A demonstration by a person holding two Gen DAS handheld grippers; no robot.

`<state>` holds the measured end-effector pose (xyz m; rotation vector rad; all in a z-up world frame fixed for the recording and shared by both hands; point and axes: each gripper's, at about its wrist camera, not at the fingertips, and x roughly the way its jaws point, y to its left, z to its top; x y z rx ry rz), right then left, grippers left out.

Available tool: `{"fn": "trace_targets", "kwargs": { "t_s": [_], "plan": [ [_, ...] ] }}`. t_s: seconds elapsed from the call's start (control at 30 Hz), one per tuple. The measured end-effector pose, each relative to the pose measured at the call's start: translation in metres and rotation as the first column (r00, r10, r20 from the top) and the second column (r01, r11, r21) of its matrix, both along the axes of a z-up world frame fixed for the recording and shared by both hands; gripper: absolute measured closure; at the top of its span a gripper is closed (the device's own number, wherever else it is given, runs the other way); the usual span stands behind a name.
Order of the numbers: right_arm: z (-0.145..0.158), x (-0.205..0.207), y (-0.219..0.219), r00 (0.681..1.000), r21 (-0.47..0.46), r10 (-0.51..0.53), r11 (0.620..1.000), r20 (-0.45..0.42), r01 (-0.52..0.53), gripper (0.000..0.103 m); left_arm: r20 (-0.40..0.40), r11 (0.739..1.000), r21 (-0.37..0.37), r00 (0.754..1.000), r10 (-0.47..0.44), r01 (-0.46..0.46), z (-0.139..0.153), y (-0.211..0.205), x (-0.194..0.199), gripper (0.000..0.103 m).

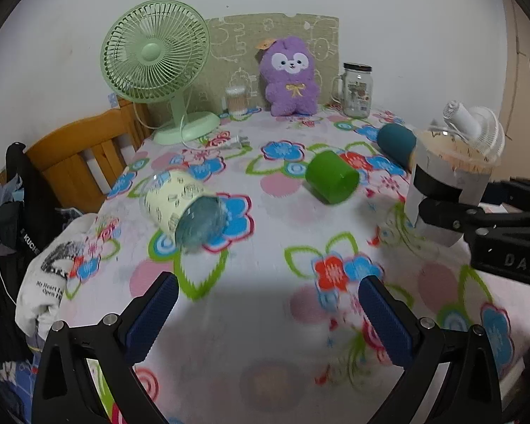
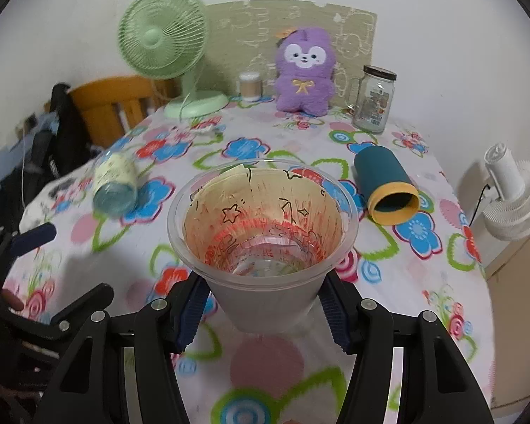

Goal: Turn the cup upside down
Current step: 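Lift the clear cup with the right gripper and tilt it over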

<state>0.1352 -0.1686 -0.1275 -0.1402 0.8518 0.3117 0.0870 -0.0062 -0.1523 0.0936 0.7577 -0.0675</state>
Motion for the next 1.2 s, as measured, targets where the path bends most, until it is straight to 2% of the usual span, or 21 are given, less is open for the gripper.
{"fn": "trace_targets", "kwargs": {
  "t_s": [0.23, 0.33, 0.47, 0.67, 0.9, 1.0, 1.2],
  "plan": [
    [0.001, -0.032, -0.005, 0.989, -0.043, 0.07, 0.996, -0.132, -0.076, 0.041, -0.011, 0.999, -0.017, 0.999, -0.034, 0.033, -0.007, -0.004, -0.03, 0.0],
    [0.0, -0.042, -0.009, 0.977, -0.046, 0.073, 0.995, -0.2, -0.084, 0.041, -0.009, 0.999, -0.037, 0.999, -0.04, 0.039, -0.008, -0.007, -0.04, 0.0],
    [-0.004, -0.054, -0.011, 0.964, -0.093, 0.06, 0.992, -0.26, -0.087, 0.041, -0.015, 0.995, -0.075, 0.998, -0.063, 0.062, -0.012, -0.014, -0.055, 0.0],
    [-0.006, -0.067, -0.012, 0.937, -0.13, 0.063, 0.985, -0.343, -0.113, 0.041, -0.027, 0.993, -0.08, 0.996, -0.087, 0.085, -0.017, -0.021, -0.072, 0.0],
    [-0.012, -0.067, -0.011, 0.876, -0.147, 0.085, 0.974, -0.475, -0.175, 0.041, -0.024, 0.992, -0.099, 0.996, -0.087, 0.084, -0.015, -0.018, -0.079, 0.0],
    [-0.018, -0.056, -0.009, 0.855, -0.149, 0.077, 0.973, -0.513, -0.177, 0.041, -0.024, 0.992, -0.095, 0.996, -0.092, 0.089, -0.015, -0.019, -0.082, 0.0],
    [-0.034, -0.028, -0.003, 0.792, -0.114, 0.079, 0.976, -0.606, -0.185, 0.041, -0.023, 0.992, -0.099, 0.996, -0.081, 0.079, -0.014, -0.017, -0.086, 0.0]
  ]
}}
